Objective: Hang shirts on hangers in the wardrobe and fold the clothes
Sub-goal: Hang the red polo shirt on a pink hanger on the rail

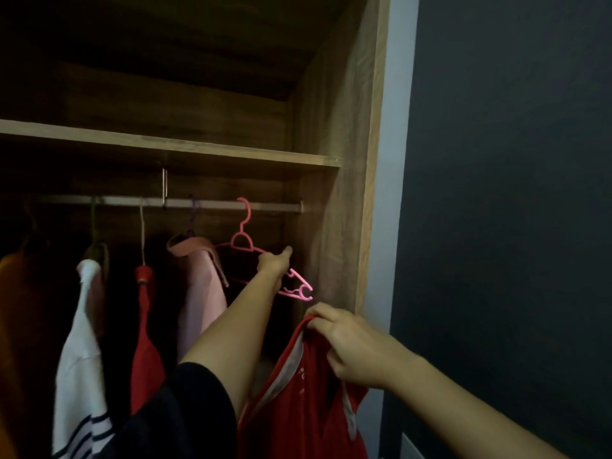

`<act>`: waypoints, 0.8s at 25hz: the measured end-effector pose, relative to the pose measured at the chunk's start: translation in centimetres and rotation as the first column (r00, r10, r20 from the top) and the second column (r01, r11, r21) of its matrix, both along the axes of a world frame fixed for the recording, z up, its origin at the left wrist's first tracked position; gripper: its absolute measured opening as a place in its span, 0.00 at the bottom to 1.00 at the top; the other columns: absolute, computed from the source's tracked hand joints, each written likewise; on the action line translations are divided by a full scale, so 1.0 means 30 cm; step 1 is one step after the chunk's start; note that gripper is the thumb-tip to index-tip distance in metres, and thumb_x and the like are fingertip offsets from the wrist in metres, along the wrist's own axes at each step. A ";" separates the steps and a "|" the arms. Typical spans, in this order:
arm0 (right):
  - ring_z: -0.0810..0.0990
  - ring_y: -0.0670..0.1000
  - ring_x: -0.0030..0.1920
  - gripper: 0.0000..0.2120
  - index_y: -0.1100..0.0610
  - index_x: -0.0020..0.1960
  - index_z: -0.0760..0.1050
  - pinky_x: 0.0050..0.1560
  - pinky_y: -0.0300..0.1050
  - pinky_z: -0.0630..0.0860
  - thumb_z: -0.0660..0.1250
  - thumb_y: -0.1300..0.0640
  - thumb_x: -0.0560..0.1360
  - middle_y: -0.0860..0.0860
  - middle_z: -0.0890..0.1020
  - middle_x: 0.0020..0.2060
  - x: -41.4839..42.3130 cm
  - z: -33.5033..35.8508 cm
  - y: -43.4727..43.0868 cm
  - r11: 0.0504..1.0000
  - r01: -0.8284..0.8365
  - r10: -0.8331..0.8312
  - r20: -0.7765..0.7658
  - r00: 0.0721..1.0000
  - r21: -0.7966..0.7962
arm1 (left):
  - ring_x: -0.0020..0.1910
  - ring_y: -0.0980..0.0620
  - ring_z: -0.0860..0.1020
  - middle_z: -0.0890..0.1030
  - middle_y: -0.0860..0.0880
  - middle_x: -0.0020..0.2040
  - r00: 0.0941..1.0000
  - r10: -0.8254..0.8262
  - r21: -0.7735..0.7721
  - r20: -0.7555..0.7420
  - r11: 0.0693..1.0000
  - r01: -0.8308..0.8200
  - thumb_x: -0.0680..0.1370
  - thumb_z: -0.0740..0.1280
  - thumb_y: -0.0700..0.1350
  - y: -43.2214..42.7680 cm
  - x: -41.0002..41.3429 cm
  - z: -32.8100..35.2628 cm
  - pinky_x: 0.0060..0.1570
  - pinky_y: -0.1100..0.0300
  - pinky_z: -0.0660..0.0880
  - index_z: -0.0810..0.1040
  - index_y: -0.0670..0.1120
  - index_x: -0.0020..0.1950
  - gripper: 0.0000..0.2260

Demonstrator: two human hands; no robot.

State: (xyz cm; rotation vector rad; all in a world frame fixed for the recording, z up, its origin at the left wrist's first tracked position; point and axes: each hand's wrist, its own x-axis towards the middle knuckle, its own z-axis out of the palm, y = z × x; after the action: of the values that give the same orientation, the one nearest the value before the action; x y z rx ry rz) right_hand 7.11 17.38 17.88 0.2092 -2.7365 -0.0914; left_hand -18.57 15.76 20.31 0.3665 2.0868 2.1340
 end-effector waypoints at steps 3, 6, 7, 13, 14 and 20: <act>0.71 0.52 0.62 0.23 0.58 0.67 0.67 0.63 0.47 0.71 0.59 0.64 0.72 0.49 0.65 0.67 -0.014 -0.017 0.002 1.000 0.002 -0.002 0.000 1.000 -0.004 | 0.41 0.43 0.79 0.80 0.37 0.46 1.000 0.002 0.062 -0.005 0.998 -0.002 0.76 0.66 0.37 0.028 -0.026 0.003 0.43 0.52 0.77 0.72 0.32 0.58 0.13; 0.71 0.53 0.61 0.24 0.58 0.67 0.67 0.64 0.46 0.69 0.58 0.65 0.71 0.50 0.66 0.67 -0.028 -0.031 0.000 1.000 -0.006 0.006 -0.005 1.000 -0.011 | 0.32 0.48 0.76 0.75 0.43 0.33 1.000 -0.015 0.142 -0.022 0.990 0.018 0.75 0.63 0.31 -0.005 0.006 0.030 0.38 0.55 0.75 0.72 0.35 0.50 0.05; 0.71 0.53 0.61 0.24 0.58 0.67 0.67 0.64 0.46 0.69 0.58 0.66 0.71 0.50 0.66 0.67 -0.033 -0.036 -0.003 1.000 -0.006 0.006 -0.008 1.000 -0.015 | 0.31 0.50 0.75 0.75 0.44 0.31 0.999 -0.015 0.136 -0.043 0.990 0.021 0.75 0.63 0.30 -0.027 0.029 0.044 0.35 0.57 0.73 0.72 0.36 0.49 0.04; 0.72 0.54 0.60 0.21 0.58 0.66 0.67 0.62 0.48 0.71 0.57 0.65 0.73 0.49 0.64 0.66 -0.069 -0.075 -0.058 0.993 0.041 -0.042 -0.009 0.999 -0.107 | 0.24 0.53 0.67 0.68 0.46 0.30 1.000 0.005 0.166 -0.021 0.986 -0.001 0.77 0.50 0.33 -0.232 0.222 0.127 0.28 0.62 0.62 0.68 0.41 0.46 0.09; 0.72 0.54 0.60 0.21 0.59 0.66 0.68 0.62 0.48 0.71 0.58 0.64 0.73 0.49 0.64 0.66 -0.070 -0.076 -0.082 0.991 0.049 -0.050 0.001 0.999 -0.125 | 0.24 0.52 0.65 0.67 0.45 0.30 0.999 0.018 0.128 -0.035 0.992 -0.013 0.77 0.50 0.34 -0.291 0.259 0.130 0.28 0.63 0.60 0.68 0.41 0.46 0.09; 0.73 0.56 0.61 0.28 0.61 0.63 0.69 0.62 0.49 0.72 0.66 0.63 0.64 0.50 0.64 0.65 -0.060 -0.084 -0.204 0.975 0.143 -0.125 0.107 0.986 -0.172 | 0.29 0.40 0.74 0.74 0.38 0.32 0.920 -0.015 -0.451 -0.392 0.875 -0.178 0.80 0.61 0.48 -0.773 0.391 0.107 0.26 0.56 0.71 0.81 0.40 0.47 0.14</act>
State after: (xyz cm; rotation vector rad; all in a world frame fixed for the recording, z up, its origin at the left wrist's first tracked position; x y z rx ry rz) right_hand 5.30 11.25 15.36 -0.0227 -2.8315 0.1319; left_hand -6.84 -7.43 23.51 0.6834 2.7982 1.5809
